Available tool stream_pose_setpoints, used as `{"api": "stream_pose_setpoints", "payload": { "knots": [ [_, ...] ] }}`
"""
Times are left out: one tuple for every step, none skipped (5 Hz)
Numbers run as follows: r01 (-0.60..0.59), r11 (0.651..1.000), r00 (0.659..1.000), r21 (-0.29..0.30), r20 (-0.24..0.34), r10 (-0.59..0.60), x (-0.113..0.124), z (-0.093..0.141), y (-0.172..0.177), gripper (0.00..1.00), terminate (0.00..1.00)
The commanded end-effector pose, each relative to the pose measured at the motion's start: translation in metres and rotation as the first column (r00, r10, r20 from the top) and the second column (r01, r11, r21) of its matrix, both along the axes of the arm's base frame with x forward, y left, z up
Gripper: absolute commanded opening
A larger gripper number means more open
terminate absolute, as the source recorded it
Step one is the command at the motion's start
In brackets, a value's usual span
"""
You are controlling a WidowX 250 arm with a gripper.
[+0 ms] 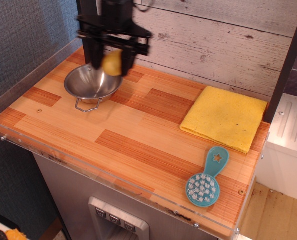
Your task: Place the potato inside the colander
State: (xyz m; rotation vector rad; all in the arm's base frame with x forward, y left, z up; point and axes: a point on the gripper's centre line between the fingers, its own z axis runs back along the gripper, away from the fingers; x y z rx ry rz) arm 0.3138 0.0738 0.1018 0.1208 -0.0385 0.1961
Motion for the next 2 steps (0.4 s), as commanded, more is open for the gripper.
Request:
{"api": "stream_pose_setpoints", "payload": {
  "knots": [
    [-0.107,0.994,0.994,0.033,0.001,0.107,-0.005,-0.001,0.049,0.0,0.0],
    [-0.133,0.991,0.991,0.027,-0.012,0.134,-0.008,-0.011,0.059,0.0,0.0]
  ]
}}
